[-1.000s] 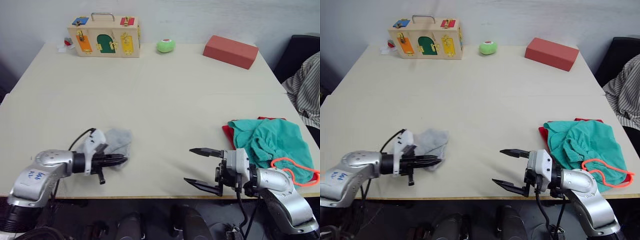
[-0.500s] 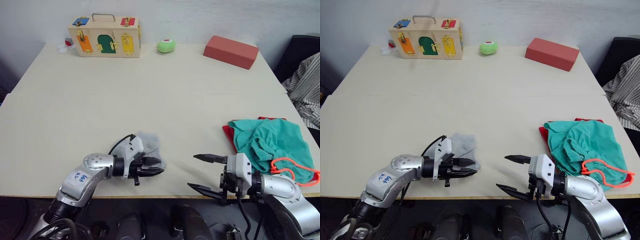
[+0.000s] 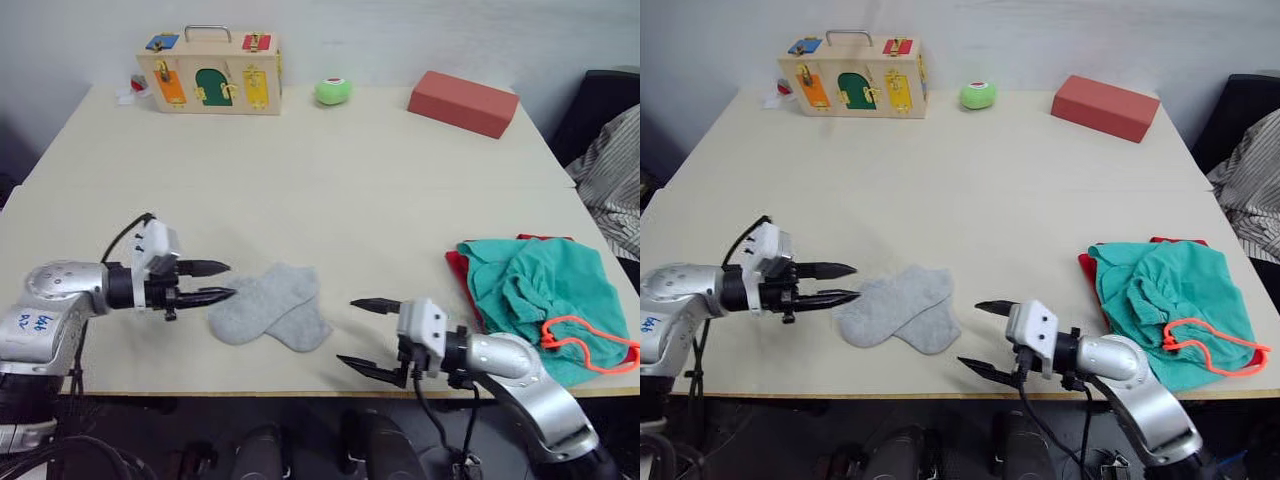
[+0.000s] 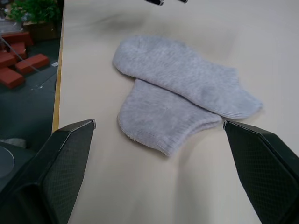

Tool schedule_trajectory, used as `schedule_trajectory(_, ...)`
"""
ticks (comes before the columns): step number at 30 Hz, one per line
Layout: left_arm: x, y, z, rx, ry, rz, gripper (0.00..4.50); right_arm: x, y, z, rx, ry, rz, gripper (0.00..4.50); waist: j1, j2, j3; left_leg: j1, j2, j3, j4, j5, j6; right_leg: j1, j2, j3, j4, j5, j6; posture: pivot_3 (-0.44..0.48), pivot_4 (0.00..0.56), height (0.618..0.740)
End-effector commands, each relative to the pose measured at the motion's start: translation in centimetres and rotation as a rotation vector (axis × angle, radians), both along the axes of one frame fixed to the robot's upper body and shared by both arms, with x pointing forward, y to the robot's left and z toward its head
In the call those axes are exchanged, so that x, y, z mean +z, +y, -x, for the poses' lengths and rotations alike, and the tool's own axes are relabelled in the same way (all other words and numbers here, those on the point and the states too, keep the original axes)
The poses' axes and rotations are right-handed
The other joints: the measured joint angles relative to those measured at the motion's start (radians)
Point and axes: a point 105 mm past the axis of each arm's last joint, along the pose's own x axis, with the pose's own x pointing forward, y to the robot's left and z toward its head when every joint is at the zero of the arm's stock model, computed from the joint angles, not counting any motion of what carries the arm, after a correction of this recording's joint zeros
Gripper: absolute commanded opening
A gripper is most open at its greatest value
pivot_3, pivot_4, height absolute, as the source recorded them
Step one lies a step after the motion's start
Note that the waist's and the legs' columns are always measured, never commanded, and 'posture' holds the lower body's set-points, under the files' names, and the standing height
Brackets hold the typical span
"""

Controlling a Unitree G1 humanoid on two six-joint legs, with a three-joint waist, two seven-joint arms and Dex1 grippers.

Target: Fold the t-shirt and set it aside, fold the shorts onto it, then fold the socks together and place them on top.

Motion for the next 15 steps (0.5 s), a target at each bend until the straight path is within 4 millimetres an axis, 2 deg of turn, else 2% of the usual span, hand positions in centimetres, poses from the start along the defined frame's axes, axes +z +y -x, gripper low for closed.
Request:
schedule_trajectory(1, -0.7, 1.8, -1.2, 0.013, -0.041, -0.101, 2.45, -0.5, 1.5, -0.1, 0.05, -0.022, 0.031, 4.5, -0.002, 0.0, 0.0, 0.0, 0.0, 0.0, 0.0, 0.0, 0.0, -0.001, 0.0, 0.0, 0.0, 0.0, 0.0, 0.0, 0.15, 0.74)
schedule_trajectory(8, -2.8, 1.5, -2.3, 0.04, 0.027, -0.074, 2.45, -1.9, 3.1, -1.5, 0.044, -0.02, 0.084, 4.5, -0.006, -0.001, -0.001, -0.002, -0.001, 0.004, 0.002, 0.0, 0.002, -0.002, 0.0, 0.002, 0.0, 0.0, 0.001, 0.0, 0.15, 0.74)
schedule_trajectory(15, -4.1, 0.7, -2.4, 0.033, 0.076, -0.045, 2.5, -2.2, 3.6, -2.0, 0.039, -0.012, 0.078, 2.18, -0.008, -0.002, -0.001, -0.001, 0.0, 0.004, 0.004, 0.0, 0.001, -0.003, 0.0, 0.003, 0.006, 0.0, 0.001, 0.0, 0.15, 0.74)
